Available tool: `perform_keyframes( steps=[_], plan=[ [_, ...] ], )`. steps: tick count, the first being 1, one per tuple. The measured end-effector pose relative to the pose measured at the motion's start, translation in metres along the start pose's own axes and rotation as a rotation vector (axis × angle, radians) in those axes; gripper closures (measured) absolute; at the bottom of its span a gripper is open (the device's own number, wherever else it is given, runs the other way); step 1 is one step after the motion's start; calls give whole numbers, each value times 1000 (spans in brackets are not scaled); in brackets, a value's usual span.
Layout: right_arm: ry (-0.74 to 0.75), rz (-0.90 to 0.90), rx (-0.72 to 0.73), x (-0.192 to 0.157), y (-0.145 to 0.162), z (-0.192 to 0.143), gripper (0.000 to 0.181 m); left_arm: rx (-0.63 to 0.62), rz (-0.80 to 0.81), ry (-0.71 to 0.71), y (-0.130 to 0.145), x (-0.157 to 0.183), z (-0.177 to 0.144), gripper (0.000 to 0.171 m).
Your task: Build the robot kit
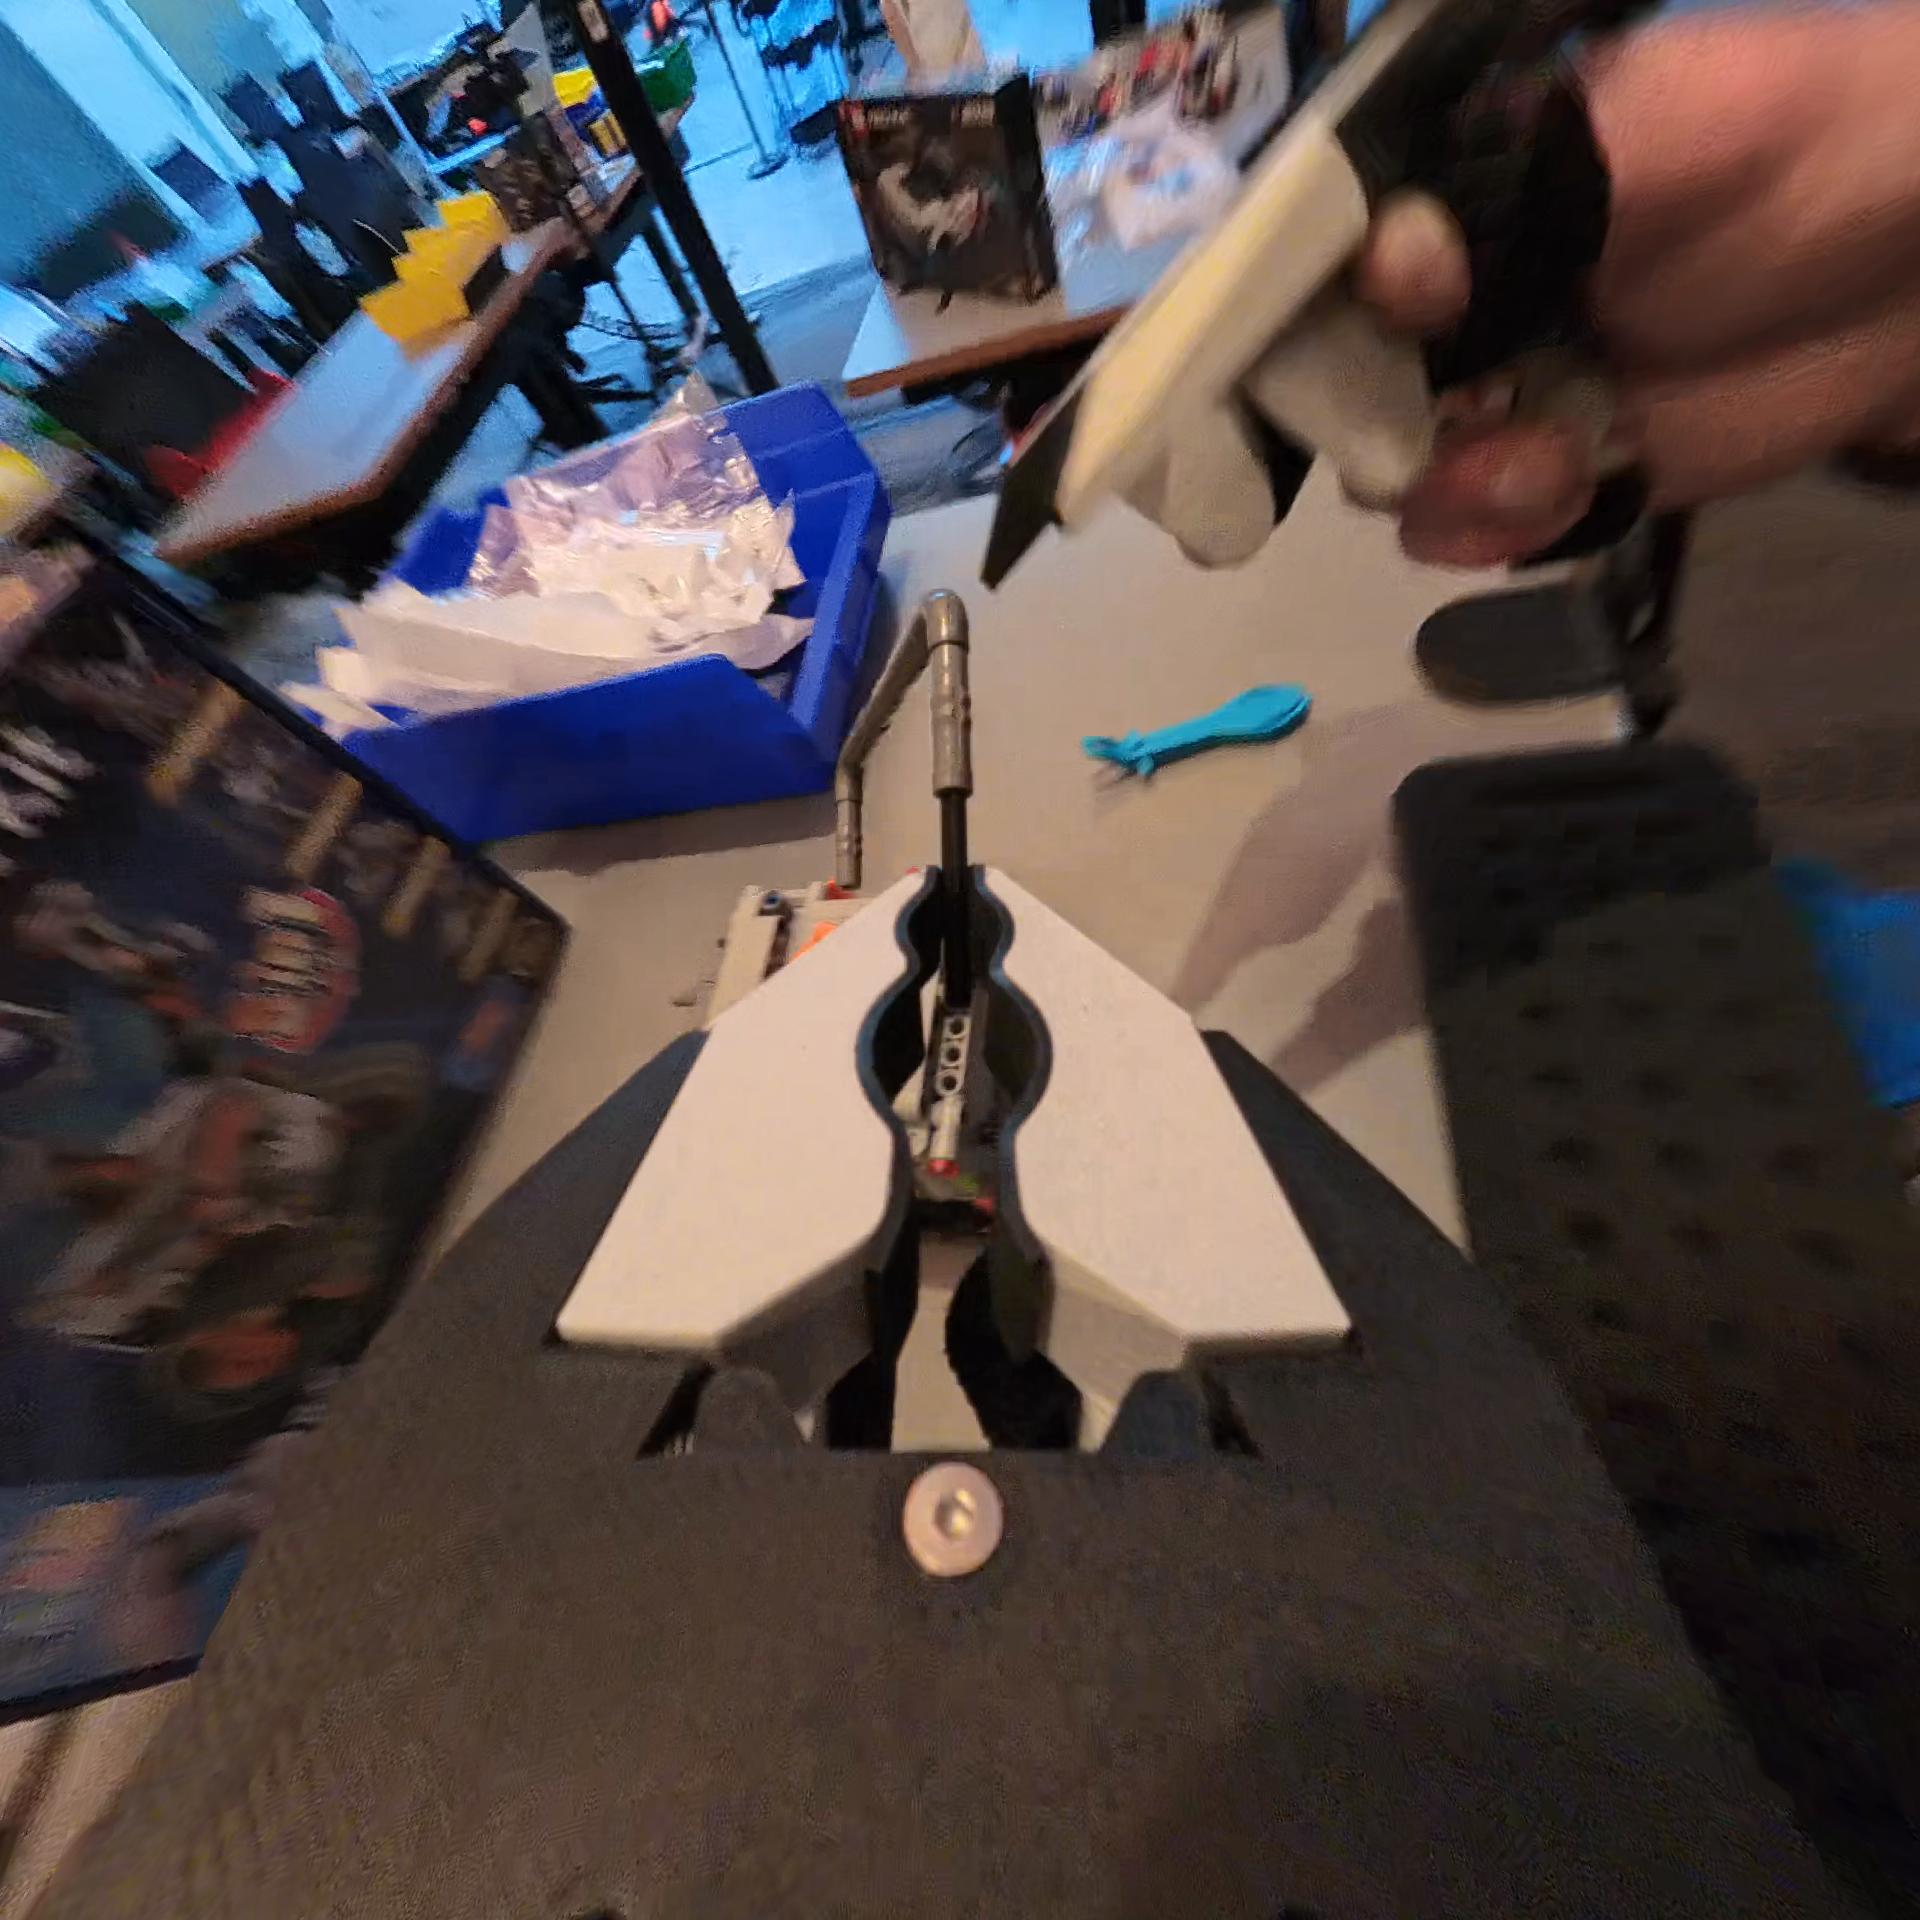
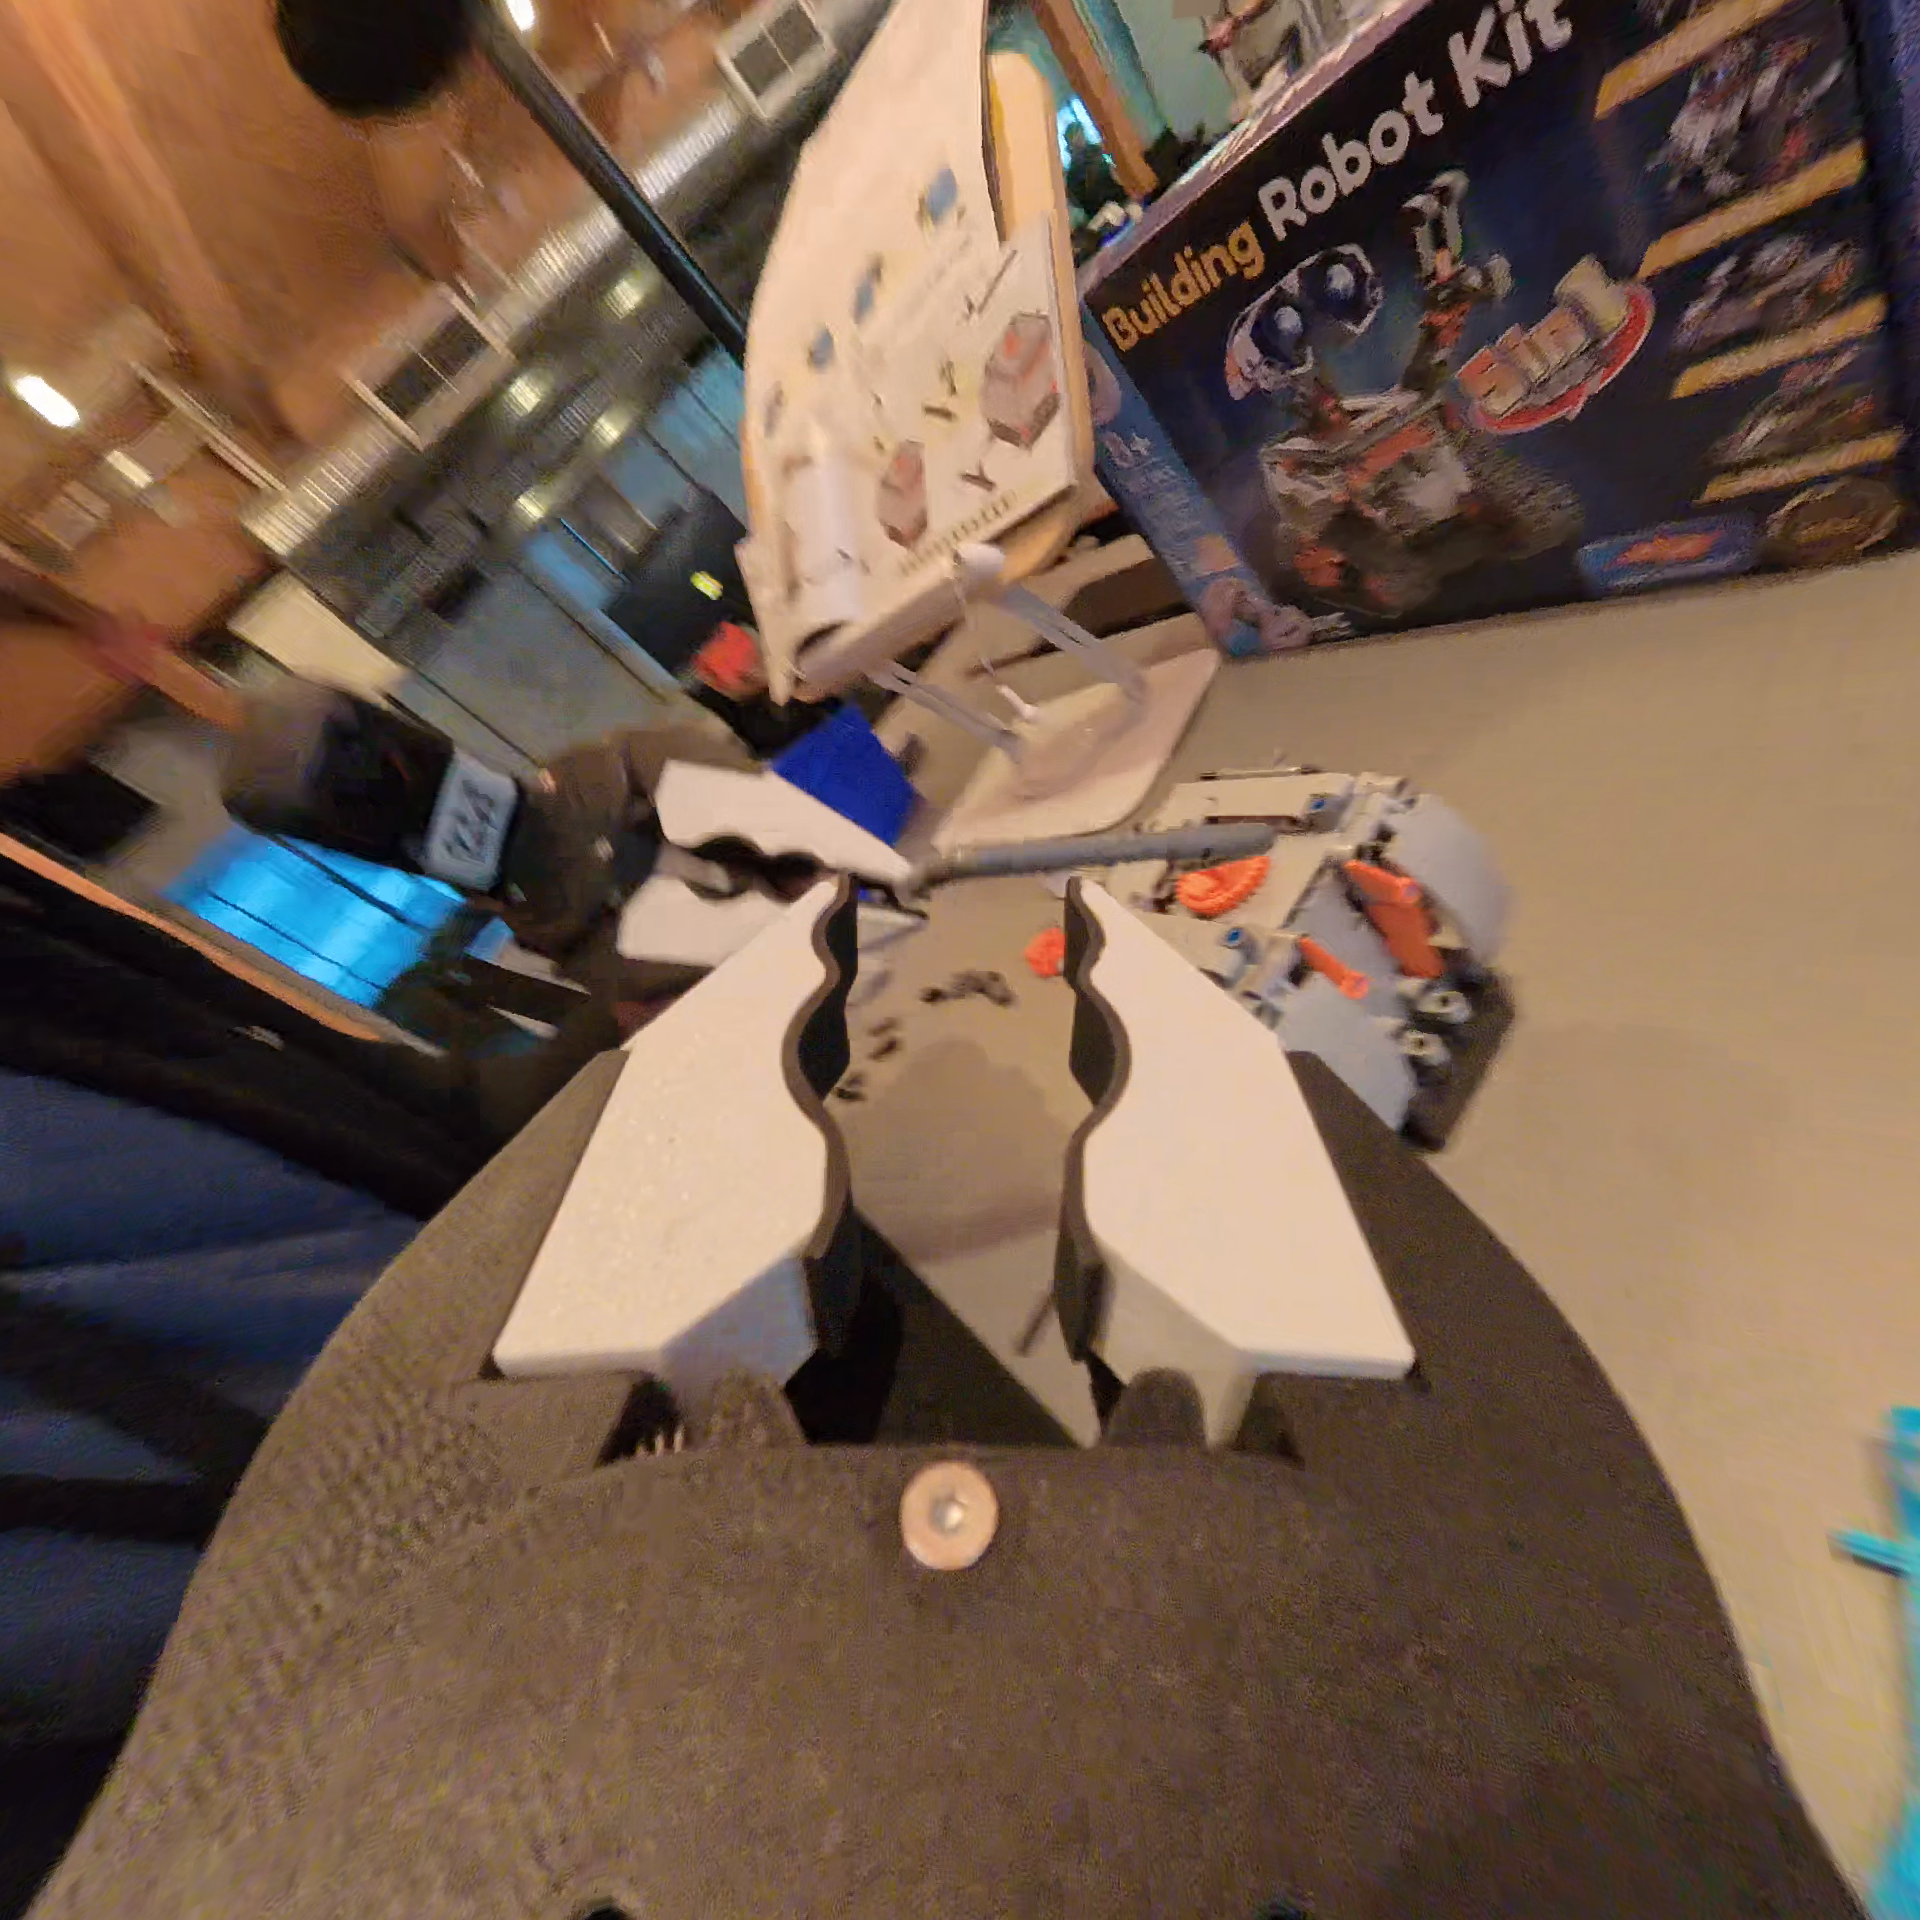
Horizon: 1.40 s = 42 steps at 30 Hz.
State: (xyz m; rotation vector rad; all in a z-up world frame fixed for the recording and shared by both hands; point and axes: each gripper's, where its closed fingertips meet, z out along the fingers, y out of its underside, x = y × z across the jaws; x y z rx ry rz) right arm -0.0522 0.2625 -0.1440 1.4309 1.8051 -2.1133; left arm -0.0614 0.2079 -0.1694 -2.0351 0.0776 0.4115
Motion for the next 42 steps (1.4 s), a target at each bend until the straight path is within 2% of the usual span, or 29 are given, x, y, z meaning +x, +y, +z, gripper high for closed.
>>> perform_keyframes(
  steps=[2, 5, 8, 11, 14, 18, 22, 26, 29, 35, 42],
  plan=[
    [-75, 139, 27, -1, -2, -2, 139, -34, 127, -37, -2, 6, 2, 170],
    [-131, 252, 26, 0, 2, 1, 136, -89, 287, -90, -1, 12, 8, 170],
    [-119, 311, 11, 7, 8, 1, 147, -130, 407, -134, 2, 12, 11, 170],
    [-69, 348, -55, 20, 23, 5, 143, -148, 498, -174, 2, 11, 11, 170],
    [-146, 409, -59, 16, 28, 7, 155, -150, 558, -177, 0, 13, 12, 170],
    [-185, 404, -43, 14, 28, 10, 171, -149, 608, -176, -1, 16, 15, 170],
    [-192, 380, -24, 22, 26, 9, 177, -160, 551, -160, 6, 14, 21, 167],
    [-147, 352, -20, 48, 22, 2, 177, -136, 392, -150, 14, -3, 17, 147],
    [-138, 340, -57, 62, 22, 2, 177, -156, 243, -105, 35, -17, 15, 134],
    [-134, 358, -110, 79, 25, 1, 177, -192, 112, -14, 67, -22, 17, 131],
    [-173, 400, -129, 83, 28, 1, 177, -174, 55, 36, 74, -17, 20, 138]
  ],
)
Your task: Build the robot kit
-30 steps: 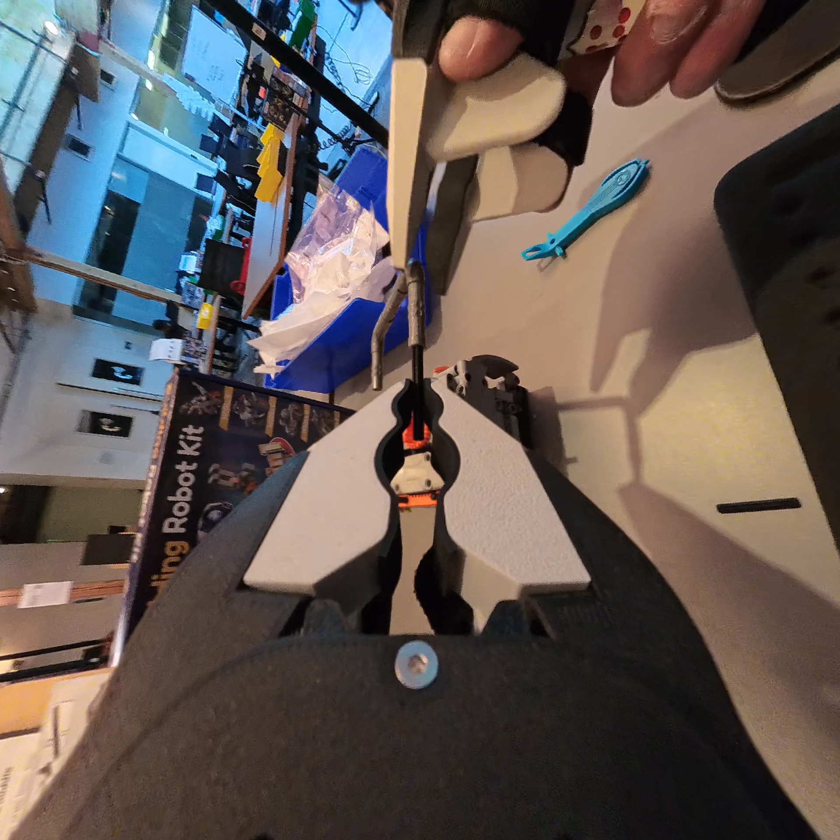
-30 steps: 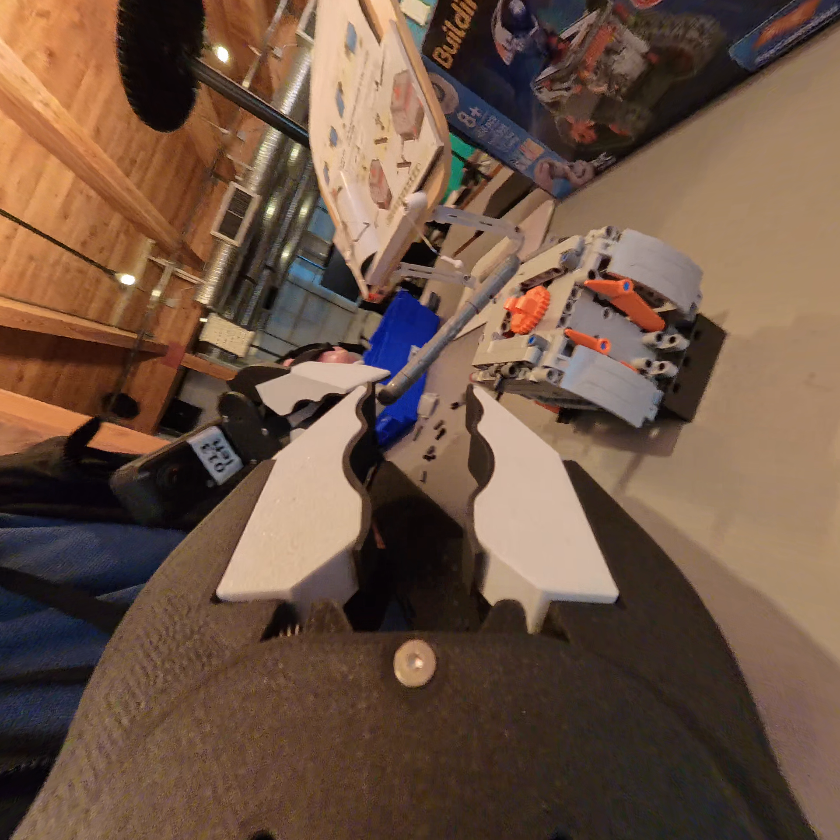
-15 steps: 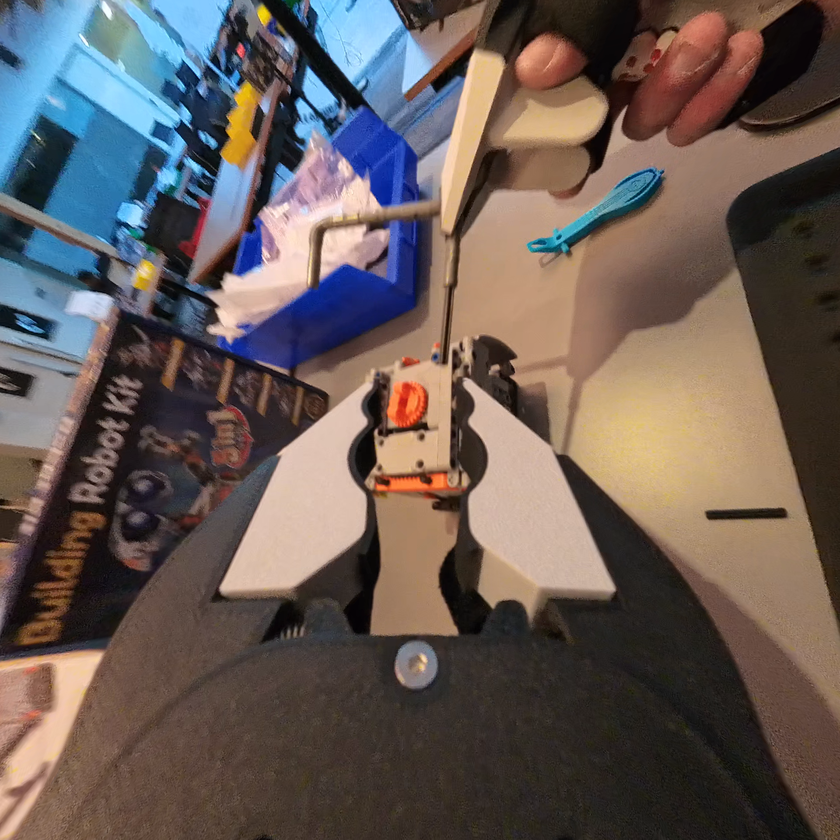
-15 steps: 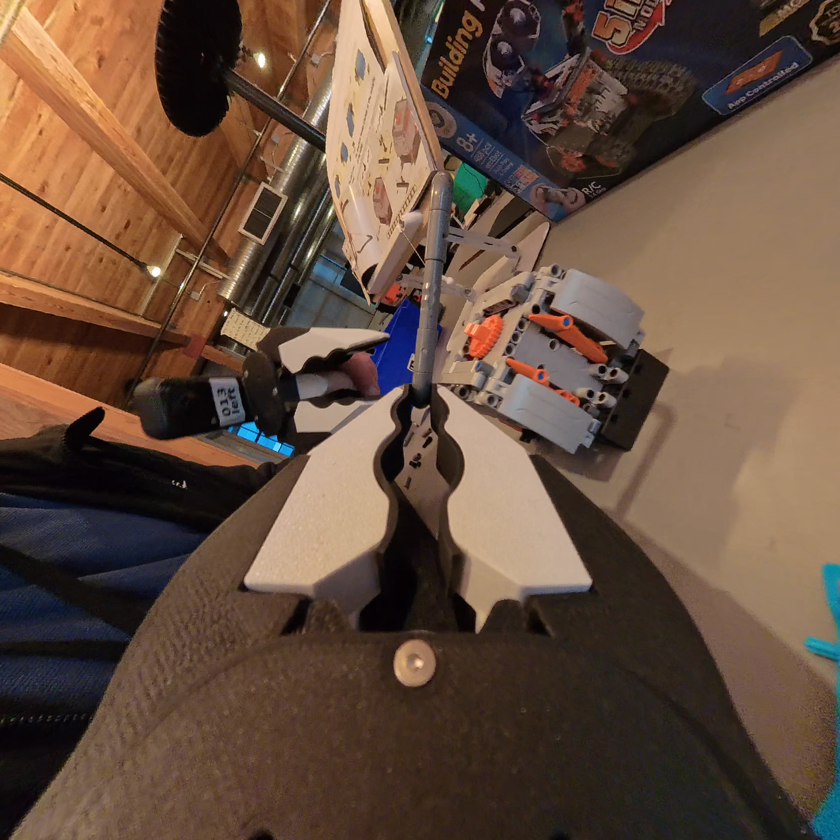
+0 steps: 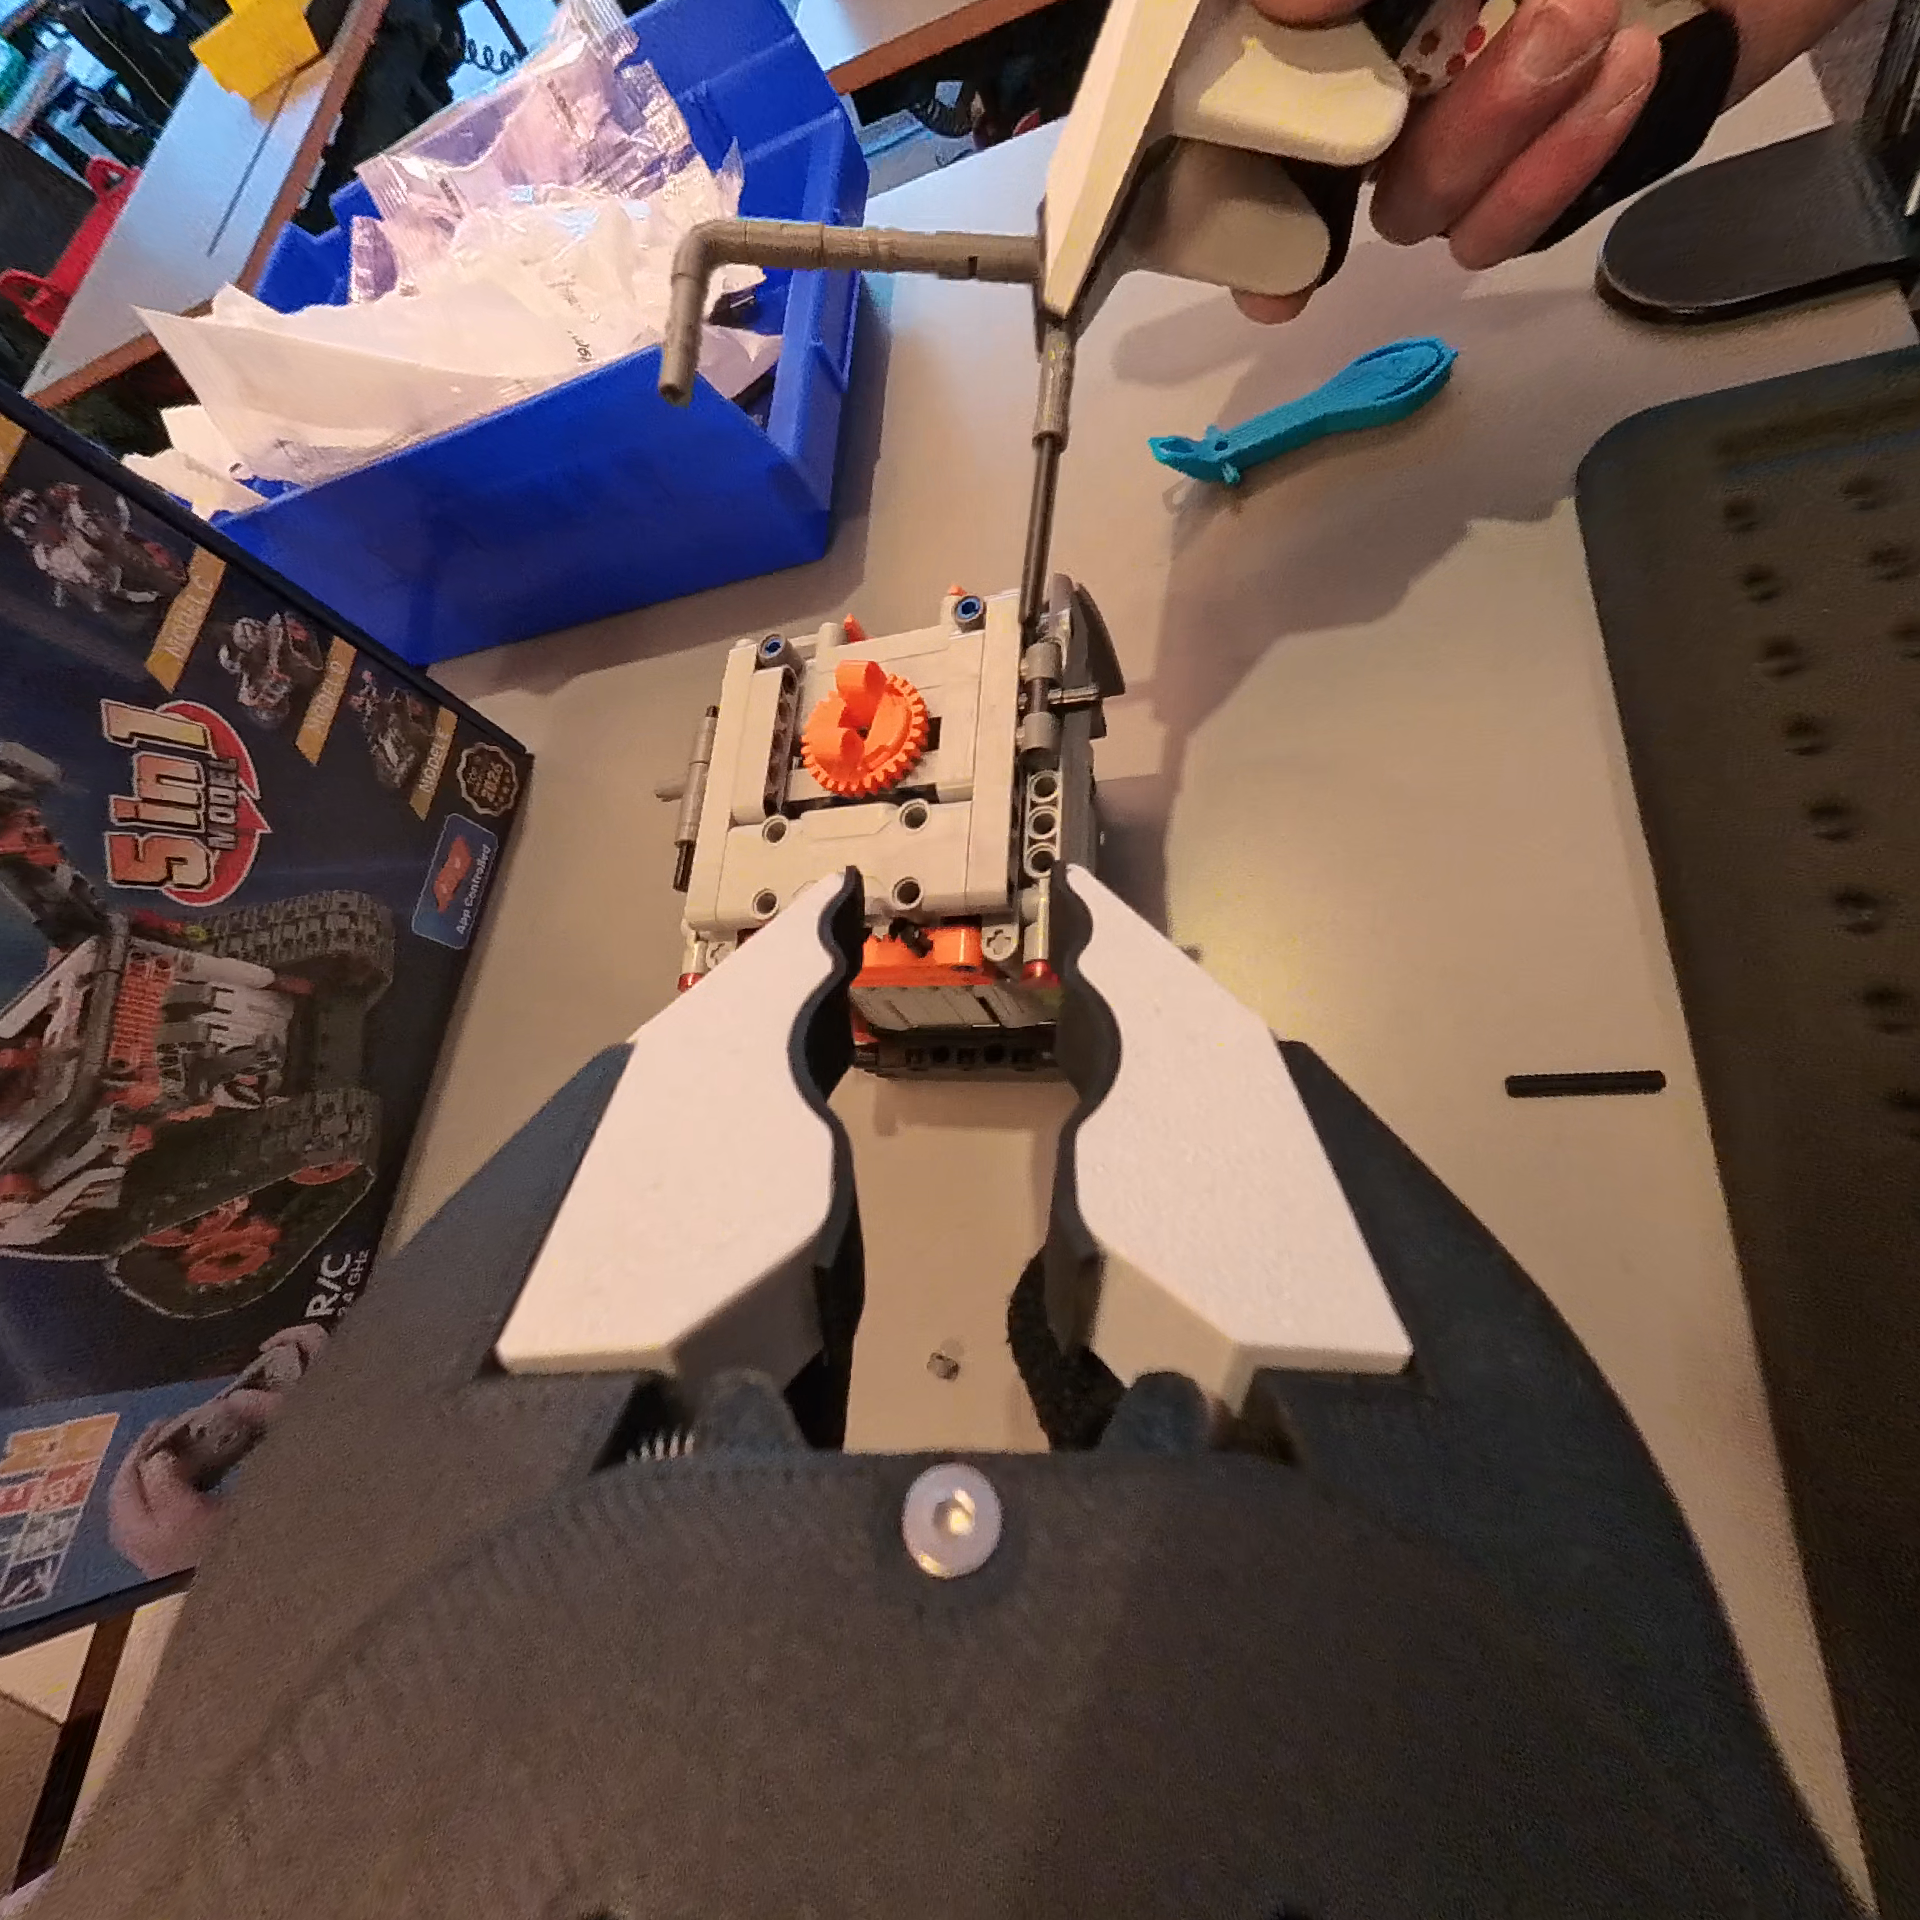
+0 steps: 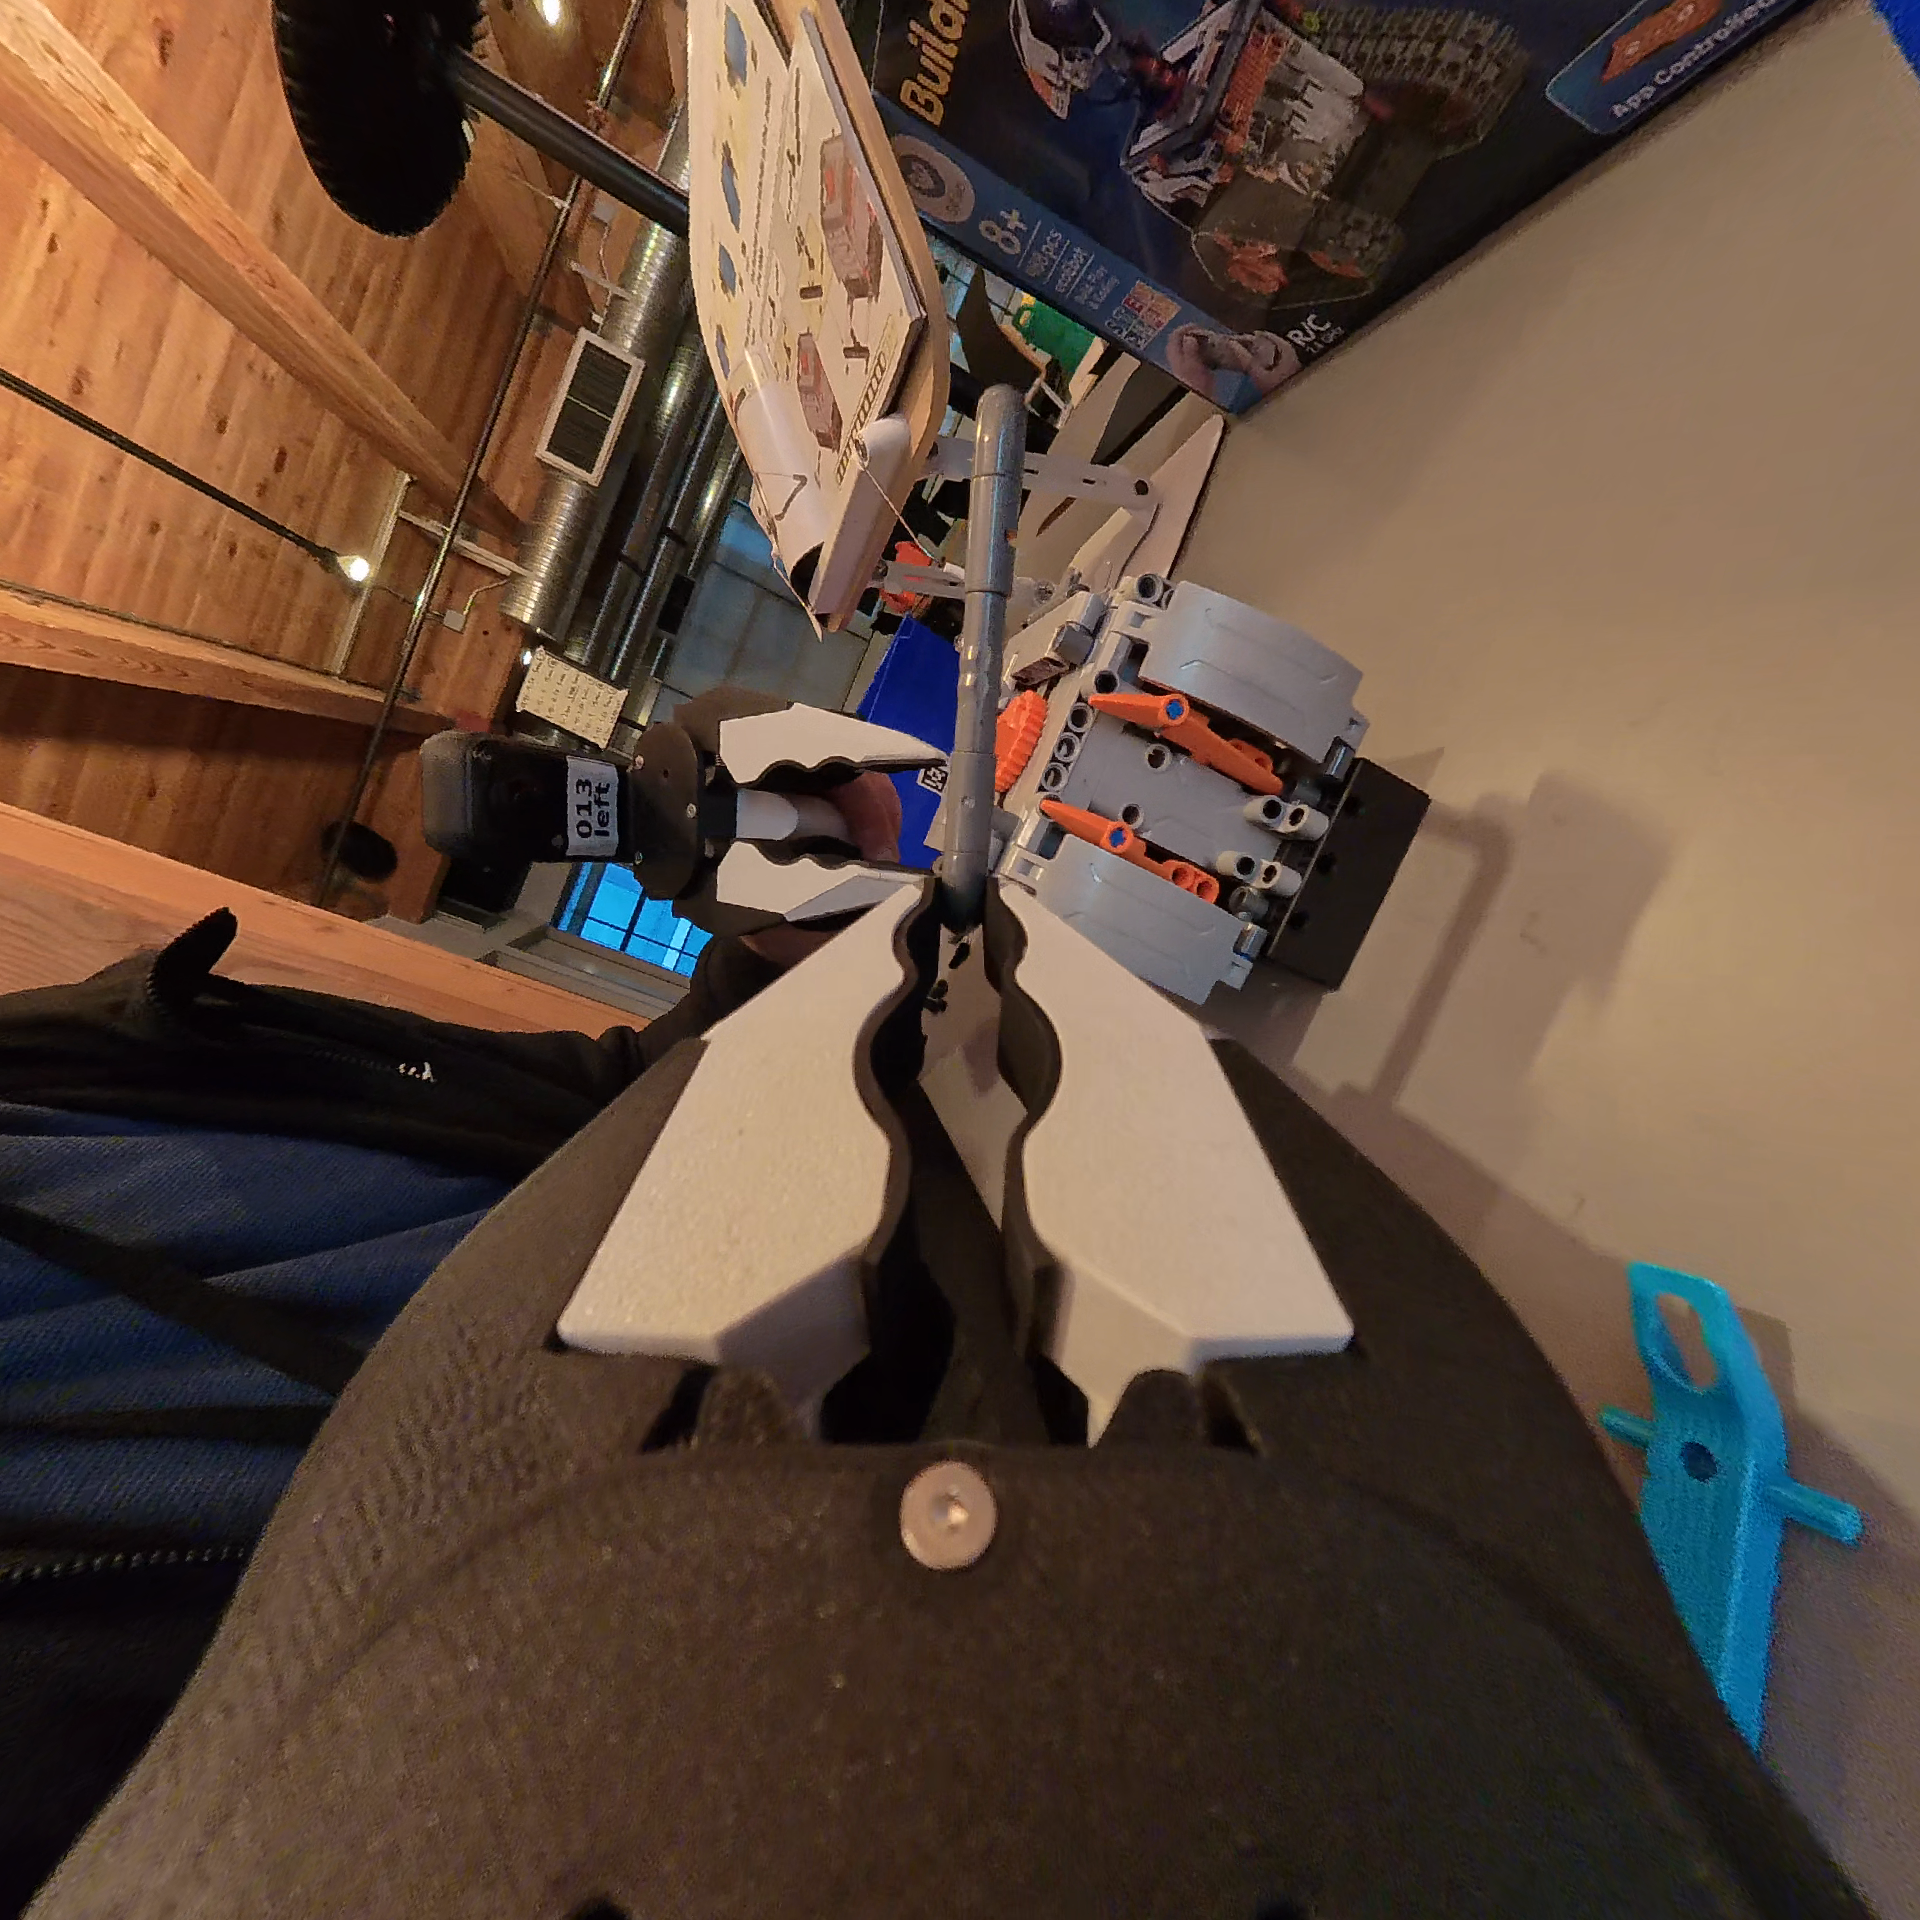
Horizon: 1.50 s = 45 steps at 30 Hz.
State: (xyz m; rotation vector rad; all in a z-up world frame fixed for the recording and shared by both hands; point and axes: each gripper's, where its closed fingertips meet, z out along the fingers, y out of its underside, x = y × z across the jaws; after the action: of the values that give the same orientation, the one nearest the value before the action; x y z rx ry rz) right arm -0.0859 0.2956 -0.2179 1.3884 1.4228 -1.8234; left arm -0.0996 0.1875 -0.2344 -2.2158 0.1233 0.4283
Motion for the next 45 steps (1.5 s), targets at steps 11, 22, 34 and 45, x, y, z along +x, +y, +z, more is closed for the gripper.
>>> perform_keyframes(
  steps=[11, 22, 34, 45],
  plan=[
    [-61, 54, 2, 4, 4, 4, 177, 45, -58, 47, 1, 1, 2, 144],
    [-80, 128, -2, 10, 8, 11, 177, 68, -69, 39, 2, -1, 1, 149],
    [-43, 191, -37, 5, 24, 42, 176, 82, -69, 10, -1, 0, 4, 147],
    [73, 99, -21, 10, 24, 36, 156, 81, -74, 22, -1, 0, 3, 146]
  ],
)
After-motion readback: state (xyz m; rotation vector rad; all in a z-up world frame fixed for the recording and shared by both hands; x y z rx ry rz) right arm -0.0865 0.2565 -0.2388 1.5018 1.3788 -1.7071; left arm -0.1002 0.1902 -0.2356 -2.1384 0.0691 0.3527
